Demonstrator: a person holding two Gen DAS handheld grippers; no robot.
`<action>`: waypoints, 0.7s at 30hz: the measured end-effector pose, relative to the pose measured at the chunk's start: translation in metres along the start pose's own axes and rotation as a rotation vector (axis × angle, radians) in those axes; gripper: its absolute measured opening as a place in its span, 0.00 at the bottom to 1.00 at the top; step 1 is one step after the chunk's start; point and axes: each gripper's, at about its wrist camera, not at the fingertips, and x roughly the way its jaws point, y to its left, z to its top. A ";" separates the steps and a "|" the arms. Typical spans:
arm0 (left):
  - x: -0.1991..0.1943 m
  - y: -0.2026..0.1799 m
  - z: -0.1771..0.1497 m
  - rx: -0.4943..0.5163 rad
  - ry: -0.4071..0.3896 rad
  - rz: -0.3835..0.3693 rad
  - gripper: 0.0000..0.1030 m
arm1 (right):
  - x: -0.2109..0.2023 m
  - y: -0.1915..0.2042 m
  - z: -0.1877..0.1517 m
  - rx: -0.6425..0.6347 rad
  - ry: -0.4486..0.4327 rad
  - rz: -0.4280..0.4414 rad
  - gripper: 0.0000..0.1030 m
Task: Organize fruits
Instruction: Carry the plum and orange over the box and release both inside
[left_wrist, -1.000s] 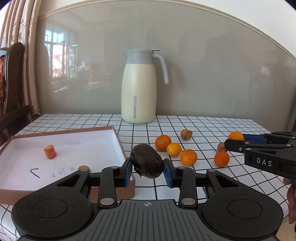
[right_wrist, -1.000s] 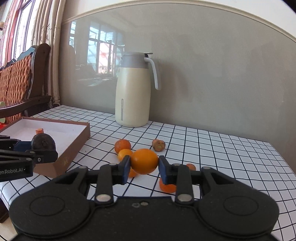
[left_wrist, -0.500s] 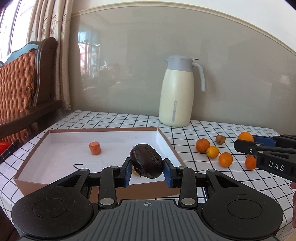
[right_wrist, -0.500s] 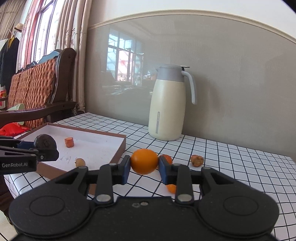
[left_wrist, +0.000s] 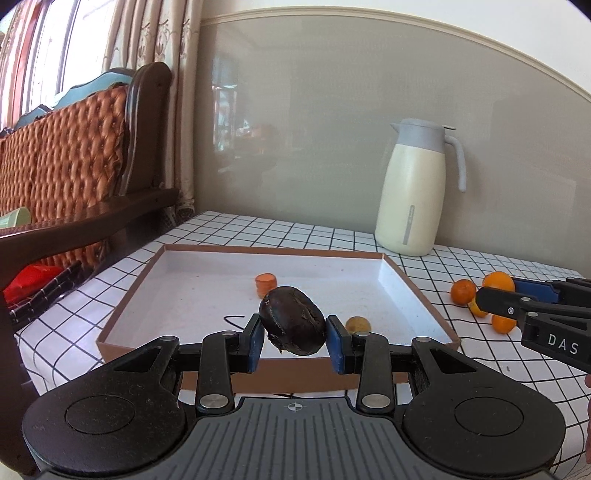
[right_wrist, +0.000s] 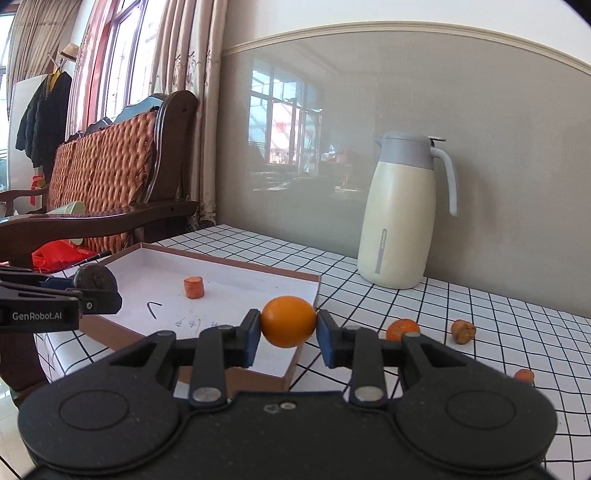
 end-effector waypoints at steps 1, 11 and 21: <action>0.000 0.004 0.000 -0.007 -0.002 0.008 0.35 | 0.002 0.004 0.000 -0.002 0.001 0.010 0.24; 0.012 0.037 0.012 -0.031 -0.036 0.095 0.35 | 0.022 0.018 0.013 -0.023 0.008 0.056 0.24; 0.046 0.059 0.030 -0.049 -0.040 0.161 0.35 | 0.063 0.016 0.030 -0.019 0.010 0.079 0.24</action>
